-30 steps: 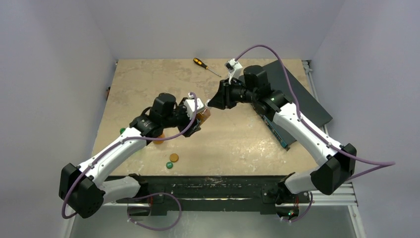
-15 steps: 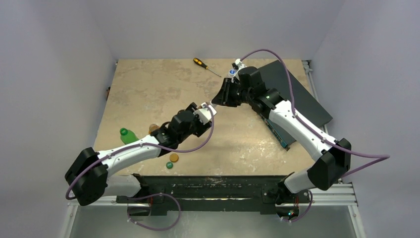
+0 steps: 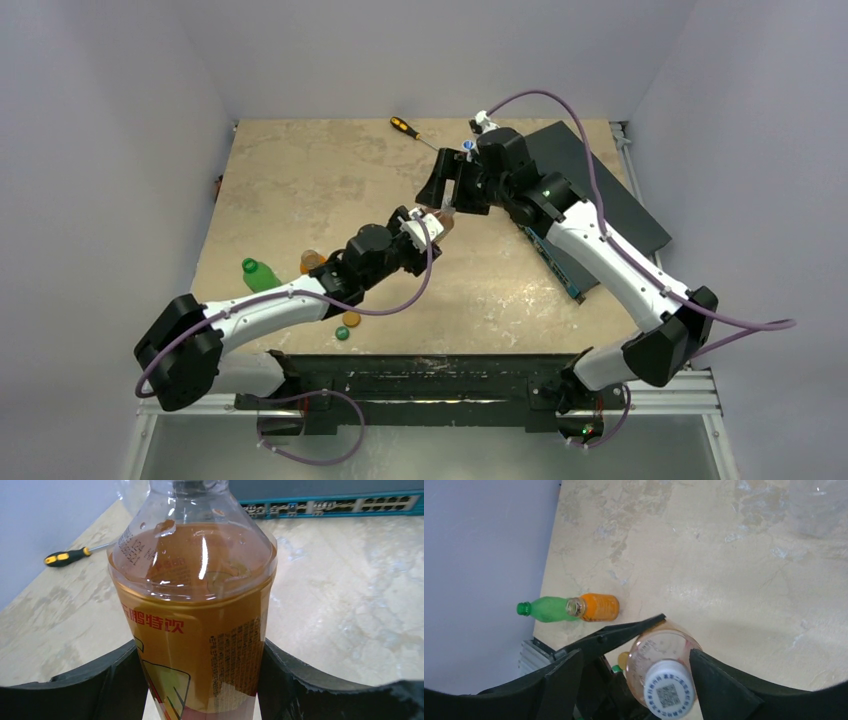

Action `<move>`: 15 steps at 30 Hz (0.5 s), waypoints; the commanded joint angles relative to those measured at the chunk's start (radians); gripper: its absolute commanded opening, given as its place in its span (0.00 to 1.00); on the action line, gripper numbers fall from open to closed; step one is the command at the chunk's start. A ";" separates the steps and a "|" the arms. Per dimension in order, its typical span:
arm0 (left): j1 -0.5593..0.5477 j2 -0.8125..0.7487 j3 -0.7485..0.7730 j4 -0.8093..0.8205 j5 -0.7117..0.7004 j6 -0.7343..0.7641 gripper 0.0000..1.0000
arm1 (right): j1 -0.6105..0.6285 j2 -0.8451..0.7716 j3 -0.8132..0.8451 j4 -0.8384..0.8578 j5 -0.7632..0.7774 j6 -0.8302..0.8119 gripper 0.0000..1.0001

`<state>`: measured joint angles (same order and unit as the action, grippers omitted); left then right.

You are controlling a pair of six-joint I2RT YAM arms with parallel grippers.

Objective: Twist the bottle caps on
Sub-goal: Screw the bottle cap onto the plastic bottle.

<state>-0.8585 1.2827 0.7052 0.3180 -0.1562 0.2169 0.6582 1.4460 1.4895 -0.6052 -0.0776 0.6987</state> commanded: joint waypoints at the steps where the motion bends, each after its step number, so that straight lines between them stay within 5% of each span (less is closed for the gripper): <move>1: 0.023 -0.033 0.030 0.057 0.163 -0.080 0.00 | 0.015 -0.066 0.087 -0.030 0.035 -0.011 0.89; 3: 0.052 -0.041 0.028 0.036 0.222 -0.099 0.00 | 0.014 -0.091 0.095 -0.036 0.059 -0.034 0.97; 9: 0.184 -0.073 0.048 -0.031 0.537 -0.158 0.00 | -0.012 -0.186 0.028 -0.004 0.054 -0.139 0.99; 15: 0.260 -0.076 0.095 -0.124 0.904 -0.198 0.00 | -0.078 -0.269 -0.065 0.116 -0.210 -0.347 0.97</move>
<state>-0.6319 1.2354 0.7353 0.2363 0.4244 0.0700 0.6136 1.2140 1.4681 -0.5819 -0.1078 0.5301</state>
